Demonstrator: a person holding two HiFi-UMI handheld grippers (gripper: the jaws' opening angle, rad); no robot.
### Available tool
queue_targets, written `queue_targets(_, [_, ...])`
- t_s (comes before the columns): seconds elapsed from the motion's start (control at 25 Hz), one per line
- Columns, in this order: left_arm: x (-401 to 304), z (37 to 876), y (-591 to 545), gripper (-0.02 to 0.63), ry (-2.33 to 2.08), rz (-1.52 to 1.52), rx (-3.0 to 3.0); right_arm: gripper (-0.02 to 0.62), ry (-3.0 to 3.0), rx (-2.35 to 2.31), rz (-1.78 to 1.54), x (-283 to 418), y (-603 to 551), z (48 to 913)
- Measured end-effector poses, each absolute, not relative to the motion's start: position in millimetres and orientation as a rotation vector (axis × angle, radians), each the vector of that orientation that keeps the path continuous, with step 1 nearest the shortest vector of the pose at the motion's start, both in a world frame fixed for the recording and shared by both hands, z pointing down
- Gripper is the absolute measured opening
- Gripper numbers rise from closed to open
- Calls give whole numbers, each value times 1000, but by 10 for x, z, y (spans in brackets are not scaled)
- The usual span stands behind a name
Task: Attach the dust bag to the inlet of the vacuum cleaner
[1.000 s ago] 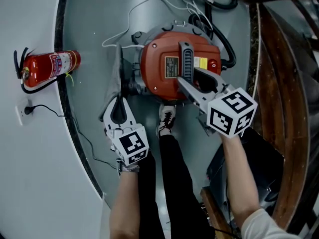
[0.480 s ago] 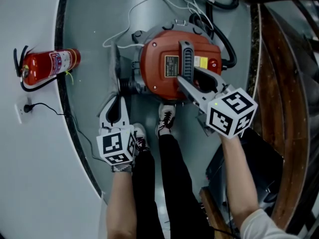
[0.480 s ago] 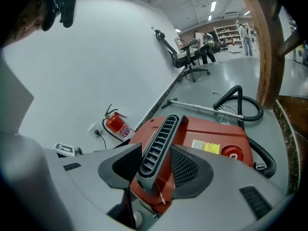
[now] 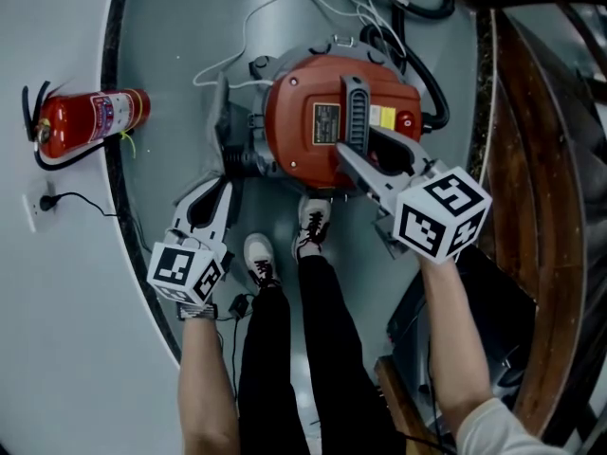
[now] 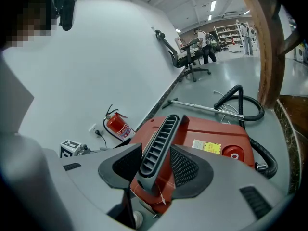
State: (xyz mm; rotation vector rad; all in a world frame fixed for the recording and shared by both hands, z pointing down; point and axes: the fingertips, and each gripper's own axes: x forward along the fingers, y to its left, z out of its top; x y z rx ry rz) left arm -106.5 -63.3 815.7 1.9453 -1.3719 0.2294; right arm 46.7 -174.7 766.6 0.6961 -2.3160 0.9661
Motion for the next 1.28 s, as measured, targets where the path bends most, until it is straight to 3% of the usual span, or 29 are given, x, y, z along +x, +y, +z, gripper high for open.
queue_targets(0.2, [-711,8106,-793,-2,-1322,303,2062,181,-2312,700,970,468,-1755,7662])
queue_targets(0.68, [-799,8021,-551,2,-1451,258,1941,184,-2298,688,981,471,-1747,7676])
queue_targets(1.0, [-1200,7460,-807,36,-1514,242,1969,184,-2295,698,982,466,-1744,7684])
queue_targets(1.28, [-1390,7666,-1206,91,-1378,381,1905,184,-2284,689,989,458,-1733,7689])
